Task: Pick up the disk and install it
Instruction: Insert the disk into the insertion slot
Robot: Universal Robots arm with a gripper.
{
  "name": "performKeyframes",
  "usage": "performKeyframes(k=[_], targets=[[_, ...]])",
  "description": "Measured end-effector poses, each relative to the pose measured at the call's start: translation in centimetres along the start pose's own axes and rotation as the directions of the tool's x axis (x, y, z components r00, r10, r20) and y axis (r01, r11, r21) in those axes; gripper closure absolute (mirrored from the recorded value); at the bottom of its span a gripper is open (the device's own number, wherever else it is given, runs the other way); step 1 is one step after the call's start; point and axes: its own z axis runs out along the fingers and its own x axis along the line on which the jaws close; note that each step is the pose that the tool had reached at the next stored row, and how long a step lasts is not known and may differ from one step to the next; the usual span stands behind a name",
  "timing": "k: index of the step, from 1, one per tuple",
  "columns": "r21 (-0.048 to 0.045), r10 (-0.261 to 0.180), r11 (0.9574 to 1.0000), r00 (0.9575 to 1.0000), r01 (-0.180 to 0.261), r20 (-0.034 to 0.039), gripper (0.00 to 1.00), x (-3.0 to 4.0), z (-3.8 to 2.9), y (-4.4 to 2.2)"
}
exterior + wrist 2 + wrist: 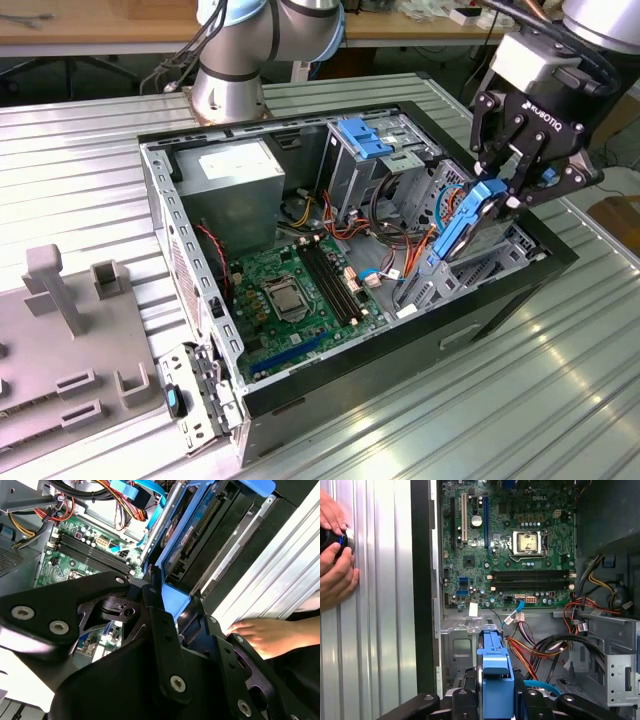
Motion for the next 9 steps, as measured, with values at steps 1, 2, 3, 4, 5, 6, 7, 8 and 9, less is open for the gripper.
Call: performKeyframes(k=[1, 2, 3, 4, 5, 6, 7, 8, 9], targets=[[0.0000, 0.000, 1.0000, 1.0000, 0.000, 0.0000, 0.63, 0.00, 0.12, 0.00], [0.0000, 0.000, 1.0000, 1.0000, 0.000, -0.0001, 0.63, 0.01, 0.22, 0.01], [0.0000, -0.001, 1.0000, 1.0000, 0.001, 0.0000, 0.63, 0.01, 0.33, 0.01], [0.0000, -0.001, 1.0000, 1.0000, 0.001, 0.0000, 0.63, 0.02, 0.42, 0.01], [0.0000, -0.001, 1.0000, 1.0000, 0.001, 0.0000, 0.63, 0.03, 0.52, 0.02], [0.0000, -0.001, 1.0000, 1.0000, 0.001, 0.0000, 0.63, 0.03, 0.61, 0.02], [0.0000, -0.001, 1.0000, 1.0000, 0.001, 0.0001, 0.63, 0.04, 0.78, 0.03], [0.0000, -0.002, 1.0000, 1.0000, 0.002, 0.0000, 0.63, 0.05, 0.90, 0.03], [0.0000, -0.002, 1.0000, 1.0000, 0.002, 0.0001, 0.63, 0.06, 0.99, 0.03]])
